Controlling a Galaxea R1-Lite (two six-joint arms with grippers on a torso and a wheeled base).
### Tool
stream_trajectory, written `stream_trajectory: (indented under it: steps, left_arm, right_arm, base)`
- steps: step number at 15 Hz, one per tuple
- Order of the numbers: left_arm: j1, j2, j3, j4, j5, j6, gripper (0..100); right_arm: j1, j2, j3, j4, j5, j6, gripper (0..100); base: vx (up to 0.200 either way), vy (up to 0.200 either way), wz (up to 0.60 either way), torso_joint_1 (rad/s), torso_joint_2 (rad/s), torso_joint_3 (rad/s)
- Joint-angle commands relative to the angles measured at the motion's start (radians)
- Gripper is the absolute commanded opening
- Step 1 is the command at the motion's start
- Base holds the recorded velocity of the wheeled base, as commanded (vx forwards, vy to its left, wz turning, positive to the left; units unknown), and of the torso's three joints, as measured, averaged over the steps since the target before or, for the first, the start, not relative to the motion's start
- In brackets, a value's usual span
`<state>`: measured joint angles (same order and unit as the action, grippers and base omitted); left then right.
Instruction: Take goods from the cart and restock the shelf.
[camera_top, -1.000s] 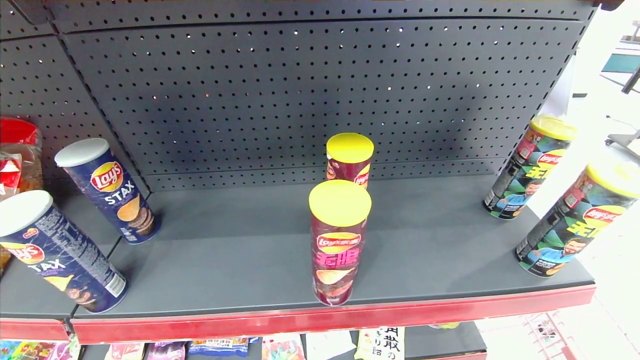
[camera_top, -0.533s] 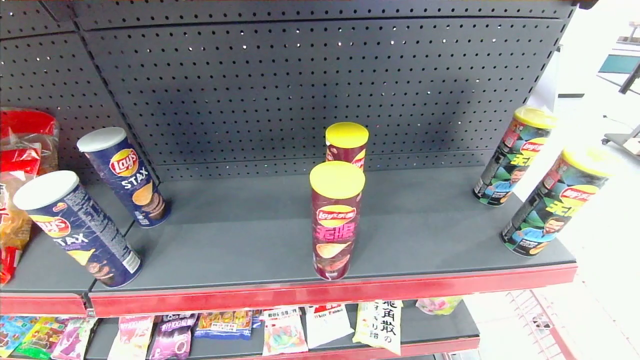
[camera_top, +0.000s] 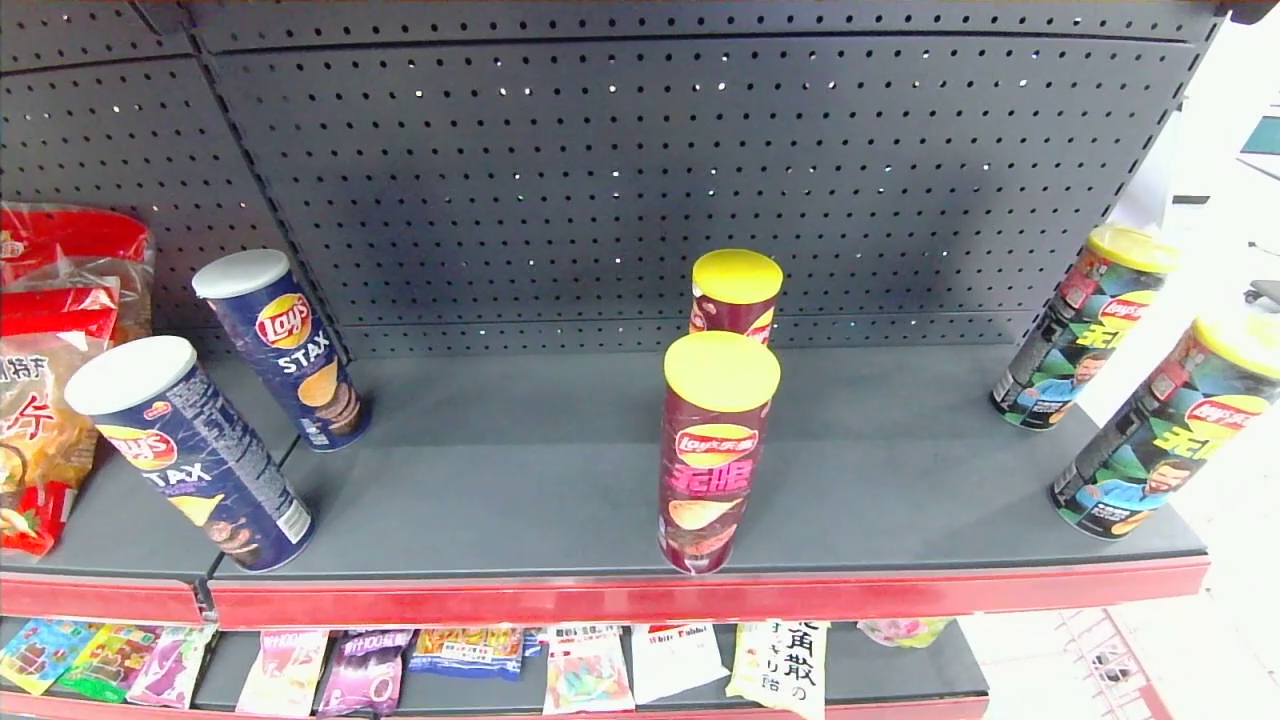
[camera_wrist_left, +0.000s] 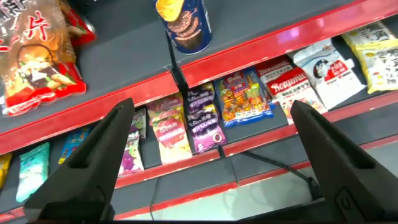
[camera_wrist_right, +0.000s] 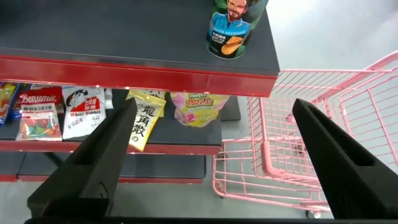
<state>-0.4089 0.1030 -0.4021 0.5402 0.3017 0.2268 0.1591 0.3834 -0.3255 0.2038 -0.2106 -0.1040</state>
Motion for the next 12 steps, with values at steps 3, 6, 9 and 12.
stream_trajectory:
  steps: [3,6,9,12]
  left_arm:
    - [-0.002,0.006,-0.004,0.000,0.000,0.009,100]
    - [-0.005,0.006,0.002,-0.011,0.000,0.014,100]
    - [-0.007,0.007,0.003,-0.013,0.000,0.014,100]
    - [-0.019,0.006,0.000,-0.029,-0.001,0.014,100]
  right_arm:
    - [0.000,-0.034,0.016,0.002,-0.001,0.000,100]
    - [0.008,-0.081,0.025,0.002,0.010,0.001,100]
    - [0.010,-0.097,0.039,-0.003,0.013,0.001,100]
    - [0.010,-0.101,0.040,-0.004,0.014,0.001,100]
  base:
    - [0.000,0.000,0.00,0.000,0.00,0.000]
    - [0.000,0.000,0.00,0.000,0.00,0.000]
    - [0.200,0.000,0.00,-0.010,-0.01,0.004]
    - [0.000,0.000,0.00,0.000,0.00,0.000]
